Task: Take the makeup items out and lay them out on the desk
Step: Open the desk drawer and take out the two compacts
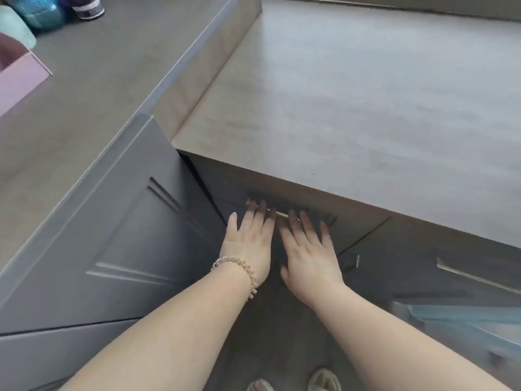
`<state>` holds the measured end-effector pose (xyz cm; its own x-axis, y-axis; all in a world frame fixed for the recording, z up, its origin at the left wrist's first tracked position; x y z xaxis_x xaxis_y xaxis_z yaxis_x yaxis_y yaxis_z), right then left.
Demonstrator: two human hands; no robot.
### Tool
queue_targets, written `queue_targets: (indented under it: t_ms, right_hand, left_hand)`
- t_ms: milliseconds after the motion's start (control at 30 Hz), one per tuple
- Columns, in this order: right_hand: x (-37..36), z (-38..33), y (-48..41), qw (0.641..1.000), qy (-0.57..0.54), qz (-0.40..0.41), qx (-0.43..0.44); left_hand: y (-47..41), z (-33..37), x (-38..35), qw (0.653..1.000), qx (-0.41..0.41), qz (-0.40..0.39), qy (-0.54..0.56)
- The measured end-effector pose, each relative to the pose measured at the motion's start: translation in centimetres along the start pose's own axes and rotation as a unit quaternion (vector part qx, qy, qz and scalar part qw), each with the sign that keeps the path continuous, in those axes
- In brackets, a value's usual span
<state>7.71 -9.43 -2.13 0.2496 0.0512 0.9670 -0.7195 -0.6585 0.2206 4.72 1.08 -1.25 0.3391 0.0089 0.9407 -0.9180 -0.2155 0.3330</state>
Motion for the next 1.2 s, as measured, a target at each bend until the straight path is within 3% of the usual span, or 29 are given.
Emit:
queue_targets:
  t_ms: [67, 167, 333, 500, 633, 700, 800, 967, 1200]
  right_hand:
    - [-0.7, 0.2, -0.6, 1.0, 0.002, 0.015, -0.01]
    - [-1.7, 0.1, -0.8, 0.999, 0.013, 0.047, -0.01]
    - [-2.4, -0.3, -0.3, 0.999, 0.034, 0.036, -0.005]
    - [-2.3, -1.4, 2.4, 0.999, 0.025, 0.017, 0.018]
    - [1.4, -2.8, 5.7, 0.988, 0.013, 0.137, 0.065]
    - [3.8, -3.1, 6.3, 0.982, 0.014, 0.184, 0.038]
    - [5.2, -2.6, 5.9, 0.99, 0.014, 0.136, -0.033]
    - [3.8, -2.8, 6.3, 0.998, 0.031, 0.032, -0.047]
    - [3.6, -3.8, 7.9, 0.999, 0.024, 0.022, -0.03]
  left_hand:
    - [-0.6, -0.3, -0.7, 1.0, 0.008, -0.003, -0.003]
    - [-1.1, -0.2, -1.8, 0.998, 0.009, 0.055, -0.001]
    - [-1.2, -0.3, -2.0, 0.994, 0.004, 0.112, -0.01]
    - [1.5, -0.3, -3.1, 0.995, 0.022, 0.098, 0.003]
    - [4.6, -0.3, -3.4, 0.999, 0.017, 0.042, 0.006]
    - [5.9, -0.5, -3.5, 0.999, 0.015, 0.031, 0.003]
    - [7.9, -1.1, -2.7, 1.0, 0.015, 0.024, 0.004]
    - [10.5, -1.5, 2.5, 0.967, -0.072, 0.236, 0.064]
    - [8.5, -2.7, 2.9, 0.999, 0.001, 0.021, -0.047]
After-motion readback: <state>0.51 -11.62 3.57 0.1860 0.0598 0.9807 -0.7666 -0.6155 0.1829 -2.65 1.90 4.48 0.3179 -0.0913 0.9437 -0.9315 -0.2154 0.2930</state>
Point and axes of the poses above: each hand's wrist, its own y-axis away from the middle knuckle, its own x-axis out of the back of the hand, z = x × y, the point moved 5 cm from there along -y, towards the middle knuckle, and after that the axes turned 5 degrees about -z, right-handed, at the moved point
